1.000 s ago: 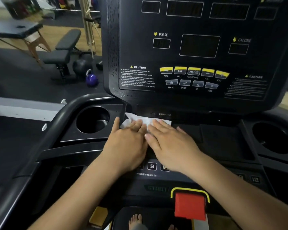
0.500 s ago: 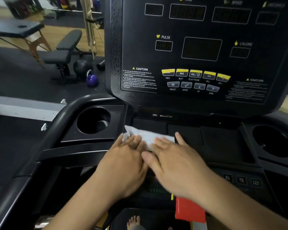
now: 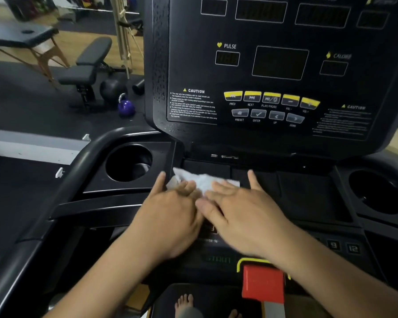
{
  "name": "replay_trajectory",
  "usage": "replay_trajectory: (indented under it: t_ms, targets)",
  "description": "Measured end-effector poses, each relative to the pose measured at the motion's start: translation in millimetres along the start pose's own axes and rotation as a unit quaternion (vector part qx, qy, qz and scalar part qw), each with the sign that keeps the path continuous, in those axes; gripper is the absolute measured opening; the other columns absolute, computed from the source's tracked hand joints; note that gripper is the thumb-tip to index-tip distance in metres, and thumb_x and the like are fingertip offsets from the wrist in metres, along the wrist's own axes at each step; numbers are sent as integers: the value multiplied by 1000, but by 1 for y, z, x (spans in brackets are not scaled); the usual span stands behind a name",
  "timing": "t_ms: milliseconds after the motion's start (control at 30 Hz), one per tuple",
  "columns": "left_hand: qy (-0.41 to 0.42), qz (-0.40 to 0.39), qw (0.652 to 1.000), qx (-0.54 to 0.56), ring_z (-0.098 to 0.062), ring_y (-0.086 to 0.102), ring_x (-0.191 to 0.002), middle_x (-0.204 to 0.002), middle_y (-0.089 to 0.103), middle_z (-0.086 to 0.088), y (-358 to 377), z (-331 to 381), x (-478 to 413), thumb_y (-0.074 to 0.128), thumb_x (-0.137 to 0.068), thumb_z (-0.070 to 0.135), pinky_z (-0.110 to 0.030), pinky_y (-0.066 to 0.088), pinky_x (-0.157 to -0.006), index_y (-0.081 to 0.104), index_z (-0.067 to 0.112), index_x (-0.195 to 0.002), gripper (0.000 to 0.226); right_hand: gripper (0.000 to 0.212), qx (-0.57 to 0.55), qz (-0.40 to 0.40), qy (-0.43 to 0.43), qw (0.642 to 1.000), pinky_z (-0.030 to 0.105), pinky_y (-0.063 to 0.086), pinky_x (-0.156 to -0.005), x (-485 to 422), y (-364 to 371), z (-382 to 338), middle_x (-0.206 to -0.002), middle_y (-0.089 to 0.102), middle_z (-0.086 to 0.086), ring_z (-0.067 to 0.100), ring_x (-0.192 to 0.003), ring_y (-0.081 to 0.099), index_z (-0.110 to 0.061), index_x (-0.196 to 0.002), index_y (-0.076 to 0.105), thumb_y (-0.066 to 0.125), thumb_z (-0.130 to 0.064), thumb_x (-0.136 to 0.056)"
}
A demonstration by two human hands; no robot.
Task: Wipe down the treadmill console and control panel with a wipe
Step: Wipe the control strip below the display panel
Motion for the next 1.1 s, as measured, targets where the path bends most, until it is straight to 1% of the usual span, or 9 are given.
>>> replay_trajectory:
  t_ms: [100, 167, 267, 333, 500, 667, 833, 1000, 1100]
  targets:
    - [-18, -4, 999, -28, -10, 12, -149, -162, 20, 0, 1, -9, -29, -7, -85, 46, -52, -5, -118, 18, 23, -154, 78, 68, -7, 10, 31, 999, 55, -6, -117, -27, 2, 9, -161, 16, -9, 5, -147, 5, -25, -151, 27, 6, -58, -95]
    - [-15, -8, 999, -33, -11, 19, -147, -160, 26, -1, -1, -9, -30, 2, -89, 46, -51, -6, -118, 26, 23, -152, 71, 68, -2, 14, 40, 999, 52, 0, -118, -20, 4, 9, -161, 15, -9, 5, -147, 4, -26, -150, 27, 5, -58, -95]
    - [7, 2, 999, -31, -14, 38, -139, -151, 43, 2, -8, 2, 3, -6, -78, 51, -47, -8, -119, 48, 29, -138, 84, 80, -14, 5, 19, 1000, 43, 5, -119, 13, 7, -3, -157, 25, -13, 3, -145, 11, -30, -144, 38, -4, -66, -86]
    - [6, 7, 1000, -22, -15, 39, -139, -151, 43, 0, -7, 2, 8, -6, -79, 50, -48, -11, -118, 48, 27, -140, 85, 86, -28, -1, 29, 999, 41, 4, -119, 15, 8, -2, -158, 21, -15, 1, -145, 8, -31, -147, 33, -8, -70, -82]
    - [-2, -1, 999, -47, -12, 10, -149, -163, 16, -1, 3, -8, -24, -19, -74, 44, -57, -9, -115, 13, 20, -155, 90, 93, -44, 39, 72, 996, 48, 8, -119, -20, 15, 14, -162, 3, -12, 2, -146, -6, -29, -153, 14, -14, -71, -75]
    - [24, 6, 999, -30, -10, 25, -146, -157, 33, 1, -1, -3, 2, -14, -81, 49, -52, -13, -116, 33, 21, -150, 88, 85, -59, 13, 68, 996, 44, -1, -120, 11, 18, -1, -160, 10, -16, -2, -145, -1, -33, -151, 22, -8, -70, -81]
    - [3, -2, 1000, -17, -11, 13, -149, -161, 21, 1, 4, -6, -21, -17, -78, 49, -58, -8, -116, 19, 22, -154, 89, 78, -70, 19, 83, 994, 47, 4, -120, -11, 14, 14, -161, 9, -15, -1, -146, -1, -31, -152, 22, 0, -67, -86]
    - [11, 12, 999, -48, -14, 43, -135, -147, 47, 2, -10, 4, -3, -10, -80, 45, -58, 0, -117, 41, 26, -143, 83, 73, -80, 8, 42, 996, 47, 3, -119, -3, 19, 12, -161, 8, -15, 0, -146, -3, -31, -152, 23, 4, -65, -90]
    - [-34, -20, 999, -26, -12, 30, -144, -157, 33, 1, -3, 6, -5, 4, -96, 44, -59, -5, -117, 31, 26, -149, 62, 73, -79, 2, 24, 997, 51, 2, -119, -1, 17, 15, -160, 12, -16, 0, -146, 1, -32, -151, 26, 3, -65, -89]
Point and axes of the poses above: each hand's wrist, its own x-axis away from the middle knuckle, its own y-axis out of the palm, z = x × y, the point moved 6 cm from there along -x, towards the middle knuckle
